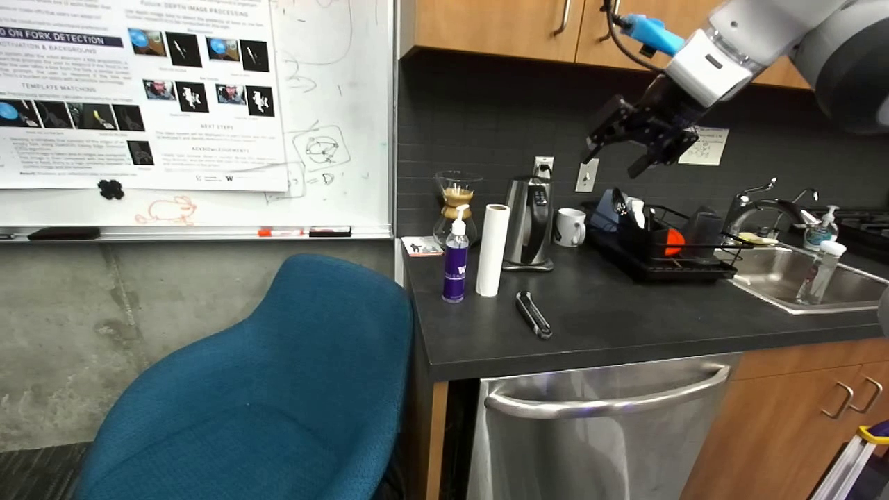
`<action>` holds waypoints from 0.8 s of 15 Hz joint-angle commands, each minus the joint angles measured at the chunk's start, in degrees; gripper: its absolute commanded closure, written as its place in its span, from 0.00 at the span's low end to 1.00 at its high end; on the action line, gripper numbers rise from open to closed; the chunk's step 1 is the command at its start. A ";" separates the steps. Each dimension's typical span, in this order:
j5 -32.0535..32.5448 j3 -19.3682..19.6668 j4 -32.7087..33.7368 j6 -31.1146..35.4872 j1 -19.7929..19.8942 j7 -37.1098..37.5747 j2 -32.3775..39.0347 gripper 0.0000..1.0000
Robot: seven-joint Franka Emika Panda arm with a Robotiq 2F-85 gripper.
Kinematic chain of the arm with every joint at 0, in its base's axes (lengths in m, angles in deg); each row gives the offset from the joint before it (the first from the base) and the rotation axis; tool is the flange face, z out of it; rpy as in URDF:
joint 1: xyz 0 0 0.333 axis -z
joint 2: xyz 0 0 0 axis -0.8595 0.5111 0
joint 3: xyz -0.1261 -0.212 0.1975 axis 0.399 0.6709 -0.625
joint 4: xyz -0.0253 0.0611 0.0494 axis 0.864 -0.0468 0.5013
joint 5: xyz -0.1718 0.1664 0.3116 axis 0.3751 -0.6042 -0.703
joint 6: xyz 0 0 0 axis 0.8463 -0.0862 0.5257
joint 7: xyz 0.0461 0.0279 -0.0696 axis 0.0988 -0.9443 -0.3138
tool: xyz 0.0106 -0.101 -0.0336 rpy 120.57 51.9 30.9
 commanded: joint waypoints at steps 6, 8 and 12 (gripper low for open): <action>8.93 4.77 -2.96 -8.26 -6.76 4.35 4.43 0.00; 9.77 5.80 -3.25 -9.62 -7.98 5.33 4.68 0.00; 9.28 6.75 -2.72 -11.62 -10.13 5.19 5.80 0.00</action>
